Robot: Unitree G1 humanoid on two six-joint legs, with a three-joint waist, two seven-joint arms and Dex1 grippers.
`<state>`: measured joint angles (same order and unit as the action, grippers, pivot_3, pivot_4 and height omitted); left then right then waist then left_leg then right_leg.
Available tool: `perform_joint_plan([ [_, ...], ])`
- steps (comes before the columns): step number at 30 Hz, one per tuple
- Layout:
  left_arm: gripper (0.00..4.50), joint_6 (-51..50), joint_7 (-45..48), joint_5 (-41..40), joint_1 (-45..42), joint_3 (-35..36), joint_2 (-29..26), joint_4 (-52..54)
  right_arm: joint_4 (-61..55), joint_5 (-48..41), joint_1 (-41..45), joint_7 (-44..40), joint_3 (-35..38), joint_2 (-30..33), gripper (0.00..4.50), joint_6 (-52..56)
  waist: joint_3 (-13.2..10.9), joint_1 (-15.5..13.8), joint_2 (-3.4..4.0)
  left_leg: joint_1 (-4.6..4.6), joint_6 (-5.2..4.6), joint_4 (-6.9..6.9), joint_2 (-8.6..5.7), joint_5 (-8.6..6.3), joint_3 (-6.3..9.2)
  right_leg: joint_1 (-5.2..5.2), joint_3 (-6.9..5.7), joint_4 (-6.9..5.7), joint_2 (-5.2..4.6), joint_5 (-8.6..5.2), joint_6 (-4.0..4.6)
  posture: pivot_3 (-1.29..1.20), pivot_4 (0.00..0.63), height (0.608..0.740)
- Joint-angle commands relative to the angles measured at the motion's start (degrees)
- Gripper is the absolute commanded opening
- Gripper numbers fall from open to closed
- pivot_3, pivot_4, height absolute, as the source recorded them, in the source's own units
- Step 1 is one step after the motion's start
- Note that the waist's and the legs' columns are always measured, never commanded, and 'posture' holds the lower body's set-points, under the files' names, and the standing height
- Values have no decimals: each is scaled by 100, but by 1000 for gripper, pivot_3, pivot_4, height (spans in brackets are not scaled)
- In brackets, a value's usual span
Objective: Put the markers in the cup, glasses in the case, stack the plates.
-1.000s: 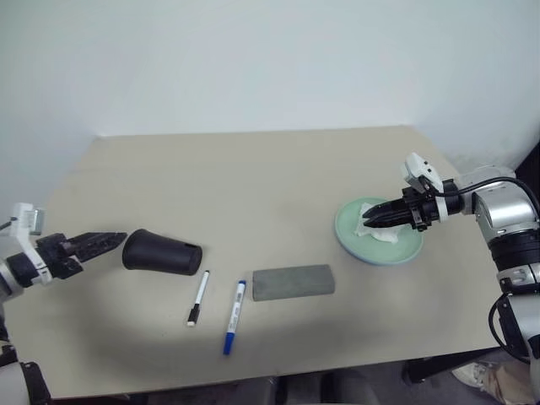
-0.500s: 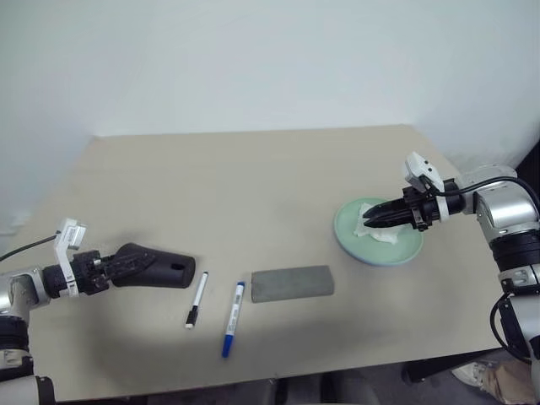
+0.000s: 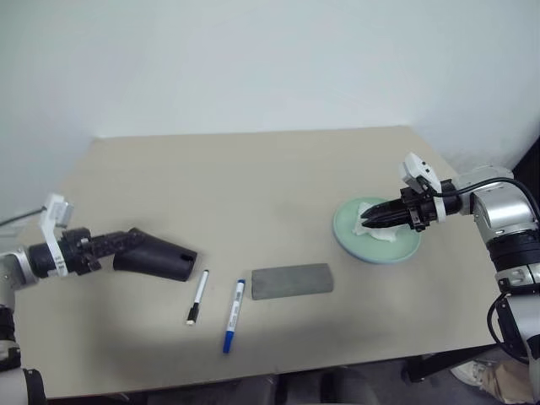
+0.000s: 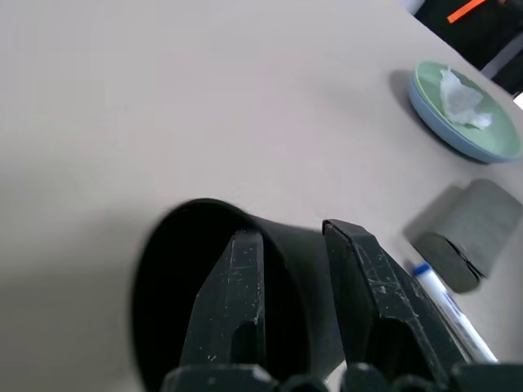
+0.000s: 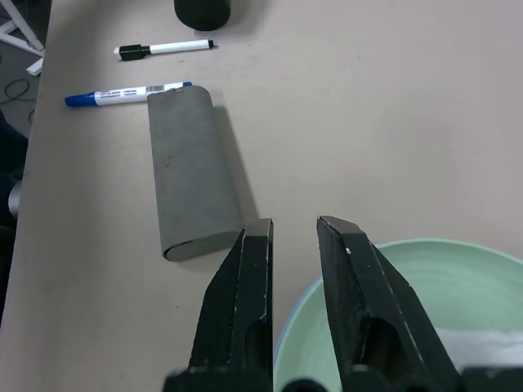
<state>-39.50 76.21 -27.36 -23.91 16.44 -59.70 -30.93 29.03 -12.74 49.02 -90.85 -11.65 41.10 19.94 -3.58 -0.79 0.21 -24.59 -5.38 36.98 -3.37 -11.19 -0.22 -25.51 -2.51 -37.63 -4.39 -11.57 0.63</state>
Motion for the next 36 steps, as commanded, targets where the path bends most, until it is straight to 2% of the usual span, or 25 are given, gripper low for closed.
perform_joint_plan([
  [1, 1073, 466, 156, 230, -923, -314, -216, 217, 53, 21, 246, 44, 113, -62, 936, -124, 1, -5, -8, -2, 0, 1, 0, 0, -3, 1, -4, 1, -3, 0, 0, 0, 0, 735],
  [6, 1073, 1413, 537, 961, -2101, -1191, -76, -80, 72, 52, 245, 53, 143, -105, 936, -175, 1, 5, -8, 1, -4, 1, -4, 1, -65, -1, -21, 2, -47, 23, -38, 0, 0, 735],
  [12, 1073, 1674, 898, 1223, -2648, -1697, 192, -118, -18, 38, 181, 80, 185, -76, 936, -167, 1, 8, -13, 1, -17, 2, 0, 0, -81, -11, -18, 8, -47, 31, -47, 0, 0, 735],
  [18, 1073, 2025, 720, 1716, -3205, -1842, 223, -1569, -124, 8, 95, 103, 226, -31, 936, -129, -1, 17, -19, -4, -18, 6, 9, -1, -78, -27, -30, 0, -42, 56, -39, 0, 0, 735],
  [20, 1073, 2086, 357, 1878, -3279, -1773, 254, -2208, -134, 10, 86, 118, 238, -32, 936, -119, -1, 40, -19, -3, -21, 7, 8, -2, -79, -28, -28, 0, -43, 56, -39, 0, 0, 735],
  [24, 1977, 2179, 77, 1955, -3206, -1602, 253, -2918, -185, 13, 56, 125, 261, -29, 936, -90, -5, 56, -30, -5, -30, 22, 9, -6, -77, -31, -33, 0, -43, 57, -41, 0, 0, 735],
  [29, 3723, 2321, 64, 1907, -2821, -1385, 252, -3211, -242, 13, 24, 116, 272, -17, 936, -47, -5, 50, -30, -8, -47, 38, 8, -18, -79, -28, -42, 8, -56, 56, -40, 0, 0, 735],
  [33, 3723, 2098, 424, 1814, -2541, -1265, 271, -3165, -256, 23, 23, 111, 261, -21, 936, -26, -4, 46, -35, -9, -49, 40, 8, -19, -80, -25, -44, 13, -58, 56, -40, 0, 0, 735],
  [36, 3723, 2152, 311, 1861, -2312, -1179, 308, -3150, -263, 29, 24, 102, 253, -20, 936, -18, -4, 51, -35, -9, -49, 40, 9, -19, -81, -25, -44, 13, -58, 56, -39, 0, 0, 735],
])
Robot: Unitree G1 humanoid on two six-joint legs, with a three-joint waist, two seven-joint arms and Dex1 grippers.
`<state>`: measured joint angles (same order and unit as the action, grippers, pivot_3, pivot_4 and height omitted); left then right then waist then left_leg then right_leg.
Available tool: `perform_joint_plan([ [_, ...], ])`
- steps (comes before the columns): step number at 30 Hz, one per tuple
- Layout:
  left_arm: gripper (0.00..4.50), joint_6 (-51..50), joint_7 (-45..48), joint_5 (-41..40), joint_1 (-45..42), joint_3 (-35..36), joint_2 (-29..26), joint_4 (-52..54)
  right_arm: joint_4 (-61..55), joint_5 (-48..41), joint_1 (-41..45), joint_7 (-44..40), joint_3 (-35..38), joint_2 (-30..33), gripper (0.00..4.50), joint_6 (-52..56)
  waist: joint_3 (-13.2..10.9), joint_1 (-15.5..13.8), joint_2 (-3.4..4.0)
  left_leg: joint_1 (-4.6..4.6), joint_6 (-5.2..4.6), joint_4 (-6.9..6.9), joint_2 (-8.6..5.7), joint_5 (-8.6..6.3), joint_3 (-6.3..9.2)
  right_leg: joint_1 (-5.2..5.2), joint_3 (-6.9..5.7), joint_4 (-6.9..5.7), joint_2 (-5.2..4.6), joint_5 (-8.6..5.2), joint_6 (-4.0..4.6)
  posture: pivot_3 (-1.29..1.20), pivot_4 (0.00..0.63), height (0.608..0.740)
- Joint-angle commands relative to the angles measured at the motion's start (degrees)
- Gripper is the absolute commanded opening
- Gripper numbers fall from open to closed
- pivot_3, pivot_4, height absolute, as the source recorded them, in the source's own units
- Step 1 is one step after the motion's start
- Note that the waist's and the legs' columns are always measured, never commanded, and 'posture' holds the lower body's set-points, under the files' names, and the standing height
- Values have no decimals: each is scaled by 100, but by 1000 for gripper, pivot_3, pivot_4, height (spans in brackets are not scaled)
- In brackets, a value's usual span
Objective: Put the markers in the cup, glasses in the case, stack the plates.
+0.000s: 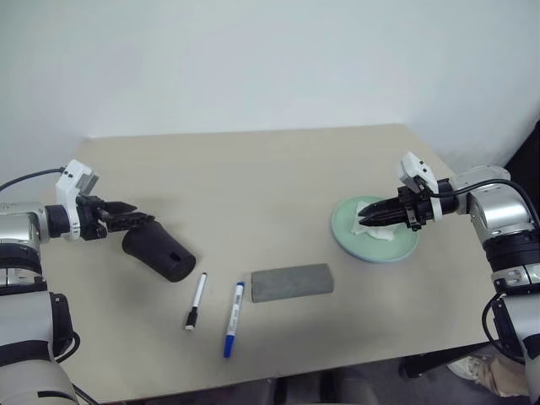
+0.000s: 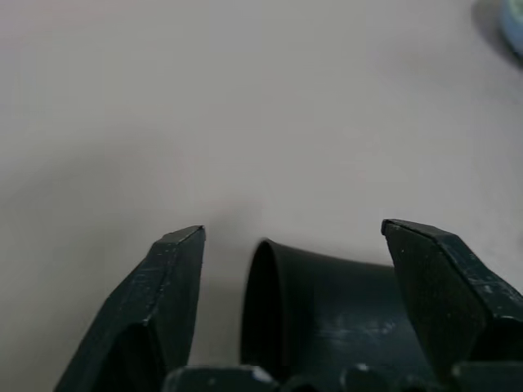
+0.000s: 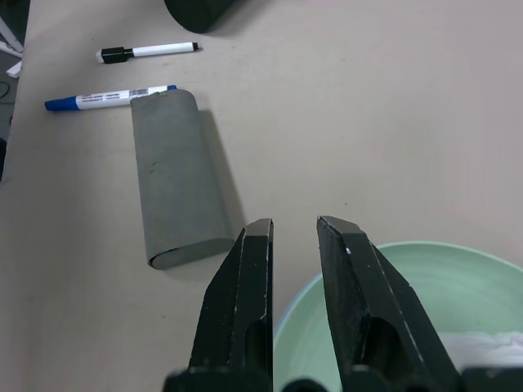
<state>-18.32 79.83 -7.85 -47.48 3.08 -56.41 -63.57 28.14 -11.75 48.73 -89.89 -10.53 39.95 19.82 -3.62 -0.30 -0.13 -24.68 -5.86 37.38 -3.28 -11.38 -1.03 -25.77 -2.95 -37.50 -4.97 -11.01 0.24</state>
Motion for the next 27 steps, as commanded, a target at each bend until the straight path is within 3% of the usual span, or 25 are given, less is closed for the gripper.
perform_joint_plan([
  [1, 3723, 4, -80, -85, 79, 190, -12, 101, -178, -70, 52, 4, 139, 96, 936, -4, 0, 2, 0, 0, 0, 0, 1, 0, 0, 0, -1, 0, 0, 0, 0, 0, 0, 735],
  [10, 3723, -348, 331, -165, 834, 191, -12, 677, -198, -69, 42, 7, 140, 103, 936, 16, 2, 0, 3, 0, 1, -2, 3, 0, -4, -5, -3, -3, -3, 1, 1, 0, 0, 735],
  [13, 3117, -559, 479, -237, 978, 196, -55, 960, -180, -63, 56, 7, 135, 95, 936, 7, 2, 2, 3, 0, 1, -3, 3, 0, -3, -5, -3, -3, -3, 0, 2, 0, 0, 735],
  [21, 651, -928, 611, -340, 1161, 220, -186, 1355, -84, -33, 126, 23, 110, 31, 936, -54, 10, 3, 19, 4, 1, -6, 4, 0, -5, -5, -2, -3, -4, -2, 5, 0, 0, 735],
  [27, 26, -1053, 716, -434, 1230, 199, -263, 1679, -20, -7, 175, 36, 102, 2, 936, -105, 17, 5, 39, 9, 2, -11, 15, 0, -5, -4, -13, -4, -3, -5, 11, 0, 0, 735],
])
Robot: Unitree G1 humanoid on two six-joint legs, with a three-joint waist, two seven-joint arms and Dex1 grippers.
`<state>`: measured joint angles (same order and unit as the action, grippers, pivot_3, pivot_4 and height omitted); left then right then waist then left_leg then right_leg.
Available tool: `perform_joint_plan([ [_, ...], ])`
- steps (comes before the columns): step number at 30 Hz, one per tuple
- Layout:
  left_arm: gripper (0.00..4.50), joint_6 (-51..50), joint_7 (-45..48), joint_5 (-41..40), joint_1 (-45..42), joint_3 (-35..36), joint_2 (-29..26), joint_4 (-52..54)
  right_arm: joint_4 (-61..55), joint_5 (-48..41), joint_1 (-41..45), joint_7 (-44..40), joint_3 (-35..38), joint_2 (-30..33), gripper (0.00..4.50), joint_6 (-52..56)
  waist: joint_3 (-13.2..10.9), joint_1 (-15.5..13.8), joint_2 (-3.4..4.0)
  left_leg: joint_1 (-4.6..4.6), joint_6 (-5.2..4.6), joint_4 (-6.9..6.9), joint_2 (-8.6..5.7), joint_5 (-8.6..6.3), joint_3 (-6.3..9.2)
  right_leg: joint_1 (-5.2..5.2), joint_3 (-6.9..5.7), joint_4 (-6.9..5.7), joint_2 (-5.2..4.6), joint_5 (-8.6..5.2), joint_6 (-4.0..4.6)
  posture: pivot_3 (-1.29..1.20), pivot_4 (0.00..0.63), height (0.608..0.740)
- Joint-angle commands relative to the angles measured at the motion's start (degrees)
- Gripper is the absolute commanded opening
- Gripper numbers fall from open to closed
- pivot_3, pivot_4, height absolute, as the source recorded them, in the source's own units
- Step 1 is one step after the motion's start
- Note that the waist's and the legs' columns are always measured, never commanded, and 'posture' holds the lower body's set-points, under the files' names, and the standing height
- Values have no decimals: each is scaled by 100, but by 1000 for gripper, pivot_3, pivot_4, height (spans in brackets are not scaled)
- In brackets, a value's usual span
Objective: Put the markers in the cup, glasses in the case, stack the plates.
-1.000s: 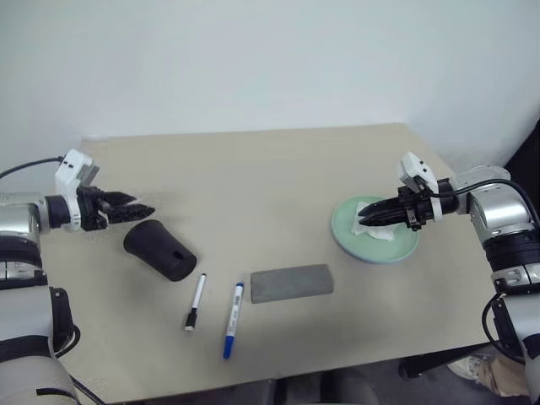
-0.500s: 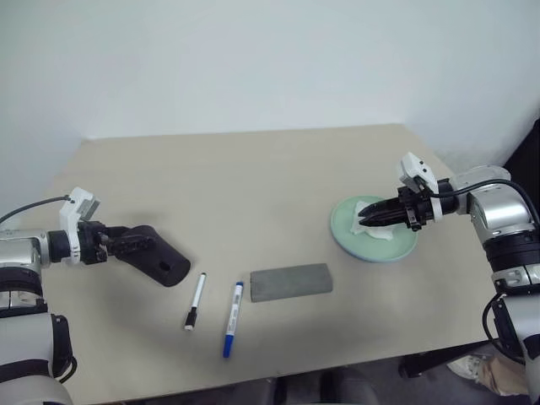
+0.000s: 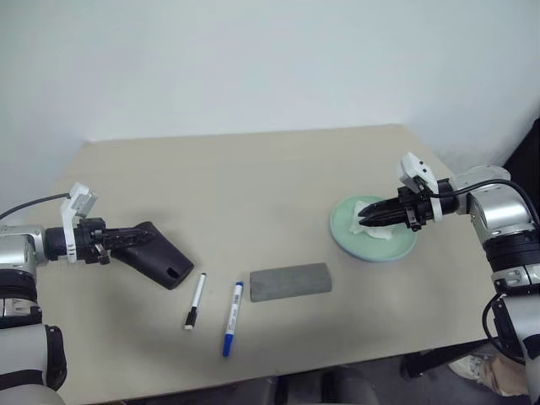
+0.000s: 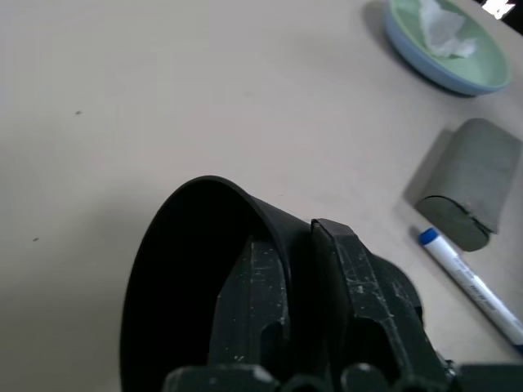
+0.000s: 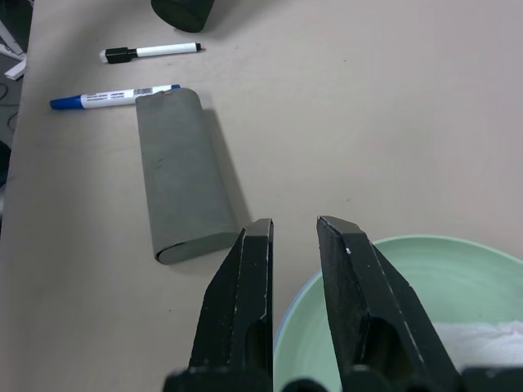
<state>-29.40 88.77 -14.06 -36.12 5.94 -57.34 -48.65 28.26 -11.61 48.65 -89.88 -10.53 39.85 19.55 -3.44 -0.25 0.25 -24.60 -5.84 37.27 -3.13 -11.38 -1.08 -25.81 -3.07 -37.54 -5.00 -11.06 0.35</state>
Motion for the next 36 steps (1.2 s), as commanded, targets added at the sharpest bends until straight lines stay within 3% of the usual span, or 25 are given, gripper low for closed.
perform_joint_plan([
  [1, 1, 53, -167, 175, 100, -94, -177, 230, -23, -19, 191, 34, 102, 9, 936, -83, -1, 1, 1, 0, 0, 0, 4, 0, 0, 0, -5, 0, 0, 2, 3, 0, 0, 735],
  [9, 1, -7, 7, 82, 165, -192, -274, 1068, 25, 0, 242, 8, 97, -25, 936, -119, -4, 24, 2, -9, 1, -43, 20, -1, -6, 12, -12, -10, 7, 10, 18, 0, 0, 735],
  [10, 1, 20, -24, 90, 128, -203, -270, 1102, 31, 1, 247, 1, 96, -27, 936, -120, -6, 19, -4, -12, 1, -60, 20, -1, -20, 10, 9, -44, 15, 10, 18, 0, 0, 735],
  [11, 1, 45, -47, 96, 101, -214, -267, 1116, 39, 3, 253, -3, 94, -30, 936, -121, -11, -1, -58, -12, 1, -81, 20, -1, -43, 7, 49, -107, 22, 8, 16, 0, 0, 735],
  [12, 1, 96, -108, 106, 35, -219, -255, 1131, 38, 4, 253, -12, 93, -26, 936, -124, -15, -8, -94, 8, 1, -128, 17, 0, -151, 5, 137, -232, 19, -11, -8, 0, 0, 735],
  [13, 1, 128, -152, 108, -7, -224, -248, 1140, 38, 4, 252, -18, 93, -23, 936, -127, -35, -24, -117, 63, 4, -139, 19, 2, -249, -30, 248, -302, 11, -100, 27, 0, 0, 735],
  [14, 1, 222, -238, 119, -100, -211, -220, 1130, 42, 4, 255, -22, 91, -23, 936, -129, -42, -35, -87, 80, 14, -117, 58, 6, -335, -70, 273, -328, -10, -153, 66, 0, 0, 735],
  [16, 1, 377, -452, 112, -371, -141, -134, 1102, 52, 5, 259, -30, 88, -22, 936, -136, -60, -46, -19, 11, 144, 24, 165, -45, -297, -66, 113, -233, -17, -134, 134, 0, 0, 735],
  [17, 1, 472, -576, 111, -532, -96, -79, 1054, 54, 4, 260, -33, 87, -22, 936, -136, -76, -29, 10, -37, 186, 149, 212, -72, -207, -42, -39, -206, -26, -121, 154, 0, 0, 735],
  [19, 1, 722, -941, 127, -916, 1, 68, 919, 25, -9, 239, -58, 80, -15, 936, -124, -69, 40, 226, -121, 182, 326, 229, -88, 47, 48, -338, -123, -30, -67, 146, 0, 0, 735],
  [20, 1, 856, -1076, 151, -1070, 15, 129, 854, 3, -16, 227, -70, 78, -12, 936, -113, -26, 31, 159, -230, 177, 305, 289, -90, 128, 122, -394, 49, 97, 48, 94, 0, 0, 735],
  [21, 1, 1037, -1195, 195, -1205, 2, 196, 804, -14, -23, 217, -80, 76, -10, 936, -101, -6, 33, 77, -310, 177, 192, 272, -90, 103, 41, -400, -262, 125, 35, 29, 0, 0, 735],
  [22, 1, 1202, -1283, 250, -1320, -40, 269, 764, -19, -26, 214, -82, 75, -10, 936, -98, 13, 16, 10, -255, 204, 67, 210, -73, 74, 104, -348, -397, 130, -60, -55, 0, 0, 735],
  [23, 1, 1325, -1330, 294, -1398, -89, 328, 736, -19, -26, 214, -82, 75, -11, 936, -94, 9, 29, 17, -198, 278, -127, 47, -15, 111, 263, -182, -229, 172, -390, -14, 0, 0, 735],
  [25, 1, 1519, -1321, 345, -1481, -205, 456, 776, -39, -31, 204, -83, 76, -15, 936, -81, -13, 52, -33, -96, 331, -373, -161, 196, 217, 231, 16, -178, 146, -390, -24, 0, 0, 735],
  [26, 1, 1566, -1280, 366, -1507, -285, 528, 847, -54, -35, 197, -82, 76, -18, 936, -71, -13, 109, -23, -60, 345, -392, -159, 230, 156, 233, 16, -179, 61, -351, 9, 0, 0, 735],
  [27, 1, 1684, -1237, 409, -1516, -379, 605, 941, -70, -39, 187, -78, 76, -22, 936, -63, -7, 160, 30, -84, 356, -270, -127, 203, 129, 226, -64, -178, -10, -323, 57, 0, 0, 735],
  [28, 1, 1748, -1190, 438, -1513, -450, 659, 1019, -79, -41, 182, -77, 77, -24, 936, -61, -12, 205, 86, -119, 336, 9, 2, 105, 166, 225, -270, -178, -107, -295, 99, 0, 0, 735],
  [29, 1, 1823, -1122, 484, -1494, -532, 704, 1121, -92, -44, 175, -74, 78, -26, 936, -53, -15, 257, 114, -140, 298, 120, 101, 51, 180, 262, -450, -188, -178, -275, 93, 0, 0, 735],
  [30, 1, 1846, -1022, 525, -1481, -632, 739, 1218, -100, -46, 169, -73, 80, -27, 936, -49, -9, 276, 125, -171, 266, 149, 105, 44, 209, 295, -511, -166, -183, -248, 45, 0, 0, 735],
  [31, 1, 1847, -934, 555, -1472, -718, 755, 1288, -105, -47, 165, -74, 81, -26, 936, -45, -6, 296, 89, -206, 261, 122, 53, 41, 276, 262, -460, -184, -95, -253, -46, 0, 0, 735],
  [32, 1, 1948, -829, 621, -1443, -823, 759, 1344, -116, -49, 155, -71, 84, -26, 936, -37, -6, 298, 62, -228, 262, 65, -38, 42, 338, 197, -269, -280, 38, -292, -120, 0, 0, 735],
  [33, 1, 2019, -766, 660, -1425, -893, 755, 1371, -123, -50, 148, -69, 86, -25, 936, -30, -7, 310, 40, -222, 264, 17, -89, 43, 342, 238, -184, -323, 111, -323, -170, 0, 0, 735],
  [34, 1, 2058, -706, 698, -1427, -970, 768, 1370, -131, -53, 140, -70, 89, -21, 936, -23, -11, 318, 12, -203, 268, -68, -167, 51, 354, 271, -35, -315, 204, -456, -123, 0, 0, 735],
  [36, 1, 2239, -632, 839, -1438, -1140, 783, 1300, -173, -65, 112, -68, 95, -16, 936, 13, -12, 329, -11, -91, 320, -318, -334, 211, 430, 256, 130, -211, 156, -434, -64, 0, 0, 735],
])
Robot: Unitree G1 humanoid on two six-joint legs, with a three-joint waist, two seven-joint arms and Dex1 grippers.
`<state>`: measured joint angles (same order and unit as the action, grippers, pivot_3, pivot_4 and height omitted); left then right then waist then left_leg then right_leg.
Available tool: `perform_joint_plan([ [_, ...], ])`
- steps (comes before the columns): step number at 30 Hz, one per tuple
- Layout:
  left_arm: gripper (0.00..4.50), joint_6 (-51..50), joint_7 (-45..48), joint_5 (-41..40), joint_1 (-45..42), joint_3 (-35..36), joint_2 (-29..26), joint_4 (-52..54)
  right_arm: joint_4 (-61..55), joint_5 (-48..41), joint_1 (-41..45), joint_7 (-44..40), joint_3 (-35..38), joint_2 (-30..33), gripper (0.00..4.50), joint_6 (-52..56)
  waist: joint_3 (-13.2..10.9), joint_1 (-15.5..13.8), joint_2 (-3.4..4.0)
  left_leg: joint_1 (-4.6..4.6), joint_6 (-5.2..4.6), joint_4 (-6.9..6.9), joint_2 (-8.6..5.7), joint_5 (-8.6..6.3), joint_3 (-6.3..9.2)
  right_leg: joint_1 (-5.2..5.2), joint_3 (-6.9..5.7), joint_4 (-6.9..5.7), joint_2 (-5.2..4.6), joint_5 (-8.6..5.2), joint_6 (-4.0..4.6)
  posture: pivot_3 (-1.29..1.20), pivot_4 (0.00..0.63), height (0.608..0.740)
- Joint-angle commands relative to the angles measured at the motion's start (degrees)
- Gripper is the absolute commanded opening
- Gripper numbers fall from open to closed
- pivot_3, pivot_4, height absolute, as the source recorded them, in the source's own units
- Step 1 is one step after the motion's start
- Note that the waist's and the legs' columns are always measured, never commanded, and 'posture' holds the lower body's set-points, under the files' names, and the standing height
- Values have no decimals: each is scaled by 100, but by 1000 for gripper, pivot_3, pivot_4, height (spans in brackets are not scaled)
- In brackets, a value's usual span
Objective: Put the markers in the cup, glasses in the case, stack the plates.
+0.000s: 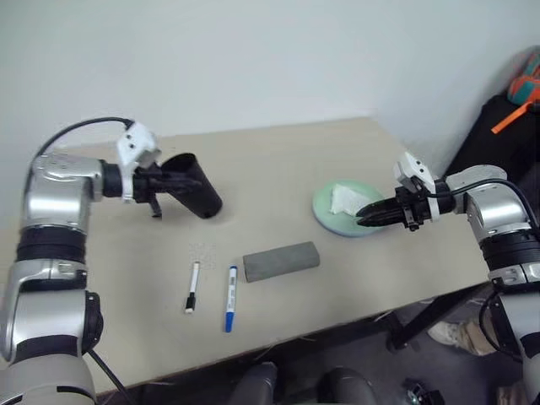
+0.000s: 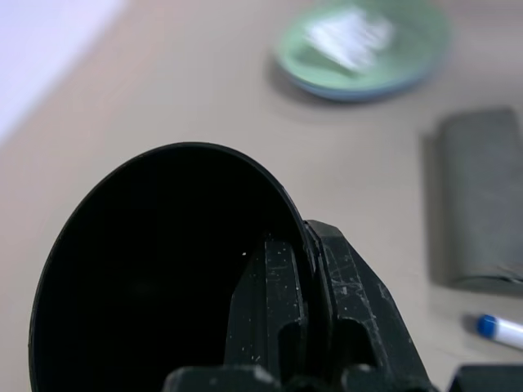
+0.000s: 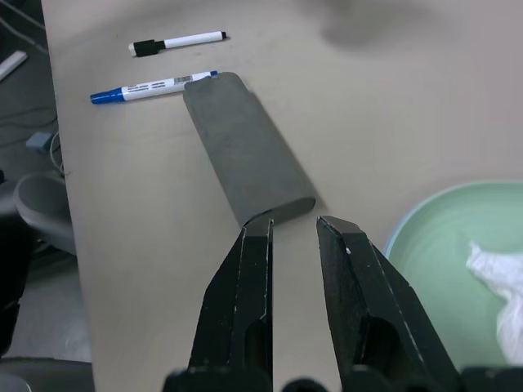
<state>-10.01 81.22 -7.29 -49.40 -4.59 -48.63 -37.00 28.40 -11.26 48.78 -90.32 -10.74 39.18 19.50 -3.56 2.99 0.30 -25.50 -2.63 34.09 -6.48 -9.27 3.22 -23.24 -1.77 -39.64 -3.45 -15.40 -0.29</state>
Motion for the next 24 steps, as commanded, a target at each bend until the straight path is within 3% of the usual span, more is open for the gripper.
perform_joint_plan([
  [1, 1, 444, 157, 262, -99, -184, -90, 94, -206, -106, 86, -21, 118, 52, 936, 32, 0, 13, -15, 24, 22, -38, -12, 57, -10, -16, -12, 2, -65, 17, 27, 0, 0, 735],
  [4, 1, 769, 299, 483, -55, -423, -83, 3, -248, -117, 40, -5, 133, 55, 936, 52, 2, 21, -5, -3, 6, 26, 23, 56, -16, -23, -172, -4, -178, 43, 64, 0, 0, 735],
  [5, 1, 832, 344, 517, -55, -473, -72, -7, -268, -122, 22, -1, 138, 58, 936, 59, 2, 20, -2, -2, -30, 29, 16, 66, 14, -23, -203, 2, -171, 47, 54, 0, 0, 735],
  [7, 1, 933, 404, 566, -68, -543, -19, -26, -305, -132, -5, 10, 150, 65, 936, 78, 2, 14, -6, -1, -122, 28, -7, 121, 82, -39, -187, 9, -109, 56, 31, 0, 0, 735],
  [9, 1, 1059, 461, 612, -39, -612, 4, -32, -333, -139, -20, 19, 161, 73, 936, 99, 2, -15, -8, 12, -129, 24, -11, 125, 84, -68, -81, 0, -38, 58, 18, 0, 0, 735],
  [13, 1, 1116, 526, 661, 66, -647, 6, 46, -387, -156, -50, 27, 170, 99, 936, 141, 4, -27, -7, 12, -112, 9, -1, 138, 88, -111, -61, -6, -30, 49, 34, 0, 0, 735],
  [16, 1, 1052, 558, 650, 176, -619, -51, 169, -420, -164, -59, 23, 172, 124, 936, 199, 4, -21, -6, 11, -152, 16, 0, 163, 106, -114, -50, -5, -4, 56, 74, 0, 0, 735],
  [24, 1, 801, 571, 568, 483, -512, -203, 493, -327, -130, 29, 12, 139, 88, 936, 167, 4, -26, -6, 9, -184, 29, 0, 175, 118, -109, -30, 8, 20, 42, 42, 0, 0, 735],
])
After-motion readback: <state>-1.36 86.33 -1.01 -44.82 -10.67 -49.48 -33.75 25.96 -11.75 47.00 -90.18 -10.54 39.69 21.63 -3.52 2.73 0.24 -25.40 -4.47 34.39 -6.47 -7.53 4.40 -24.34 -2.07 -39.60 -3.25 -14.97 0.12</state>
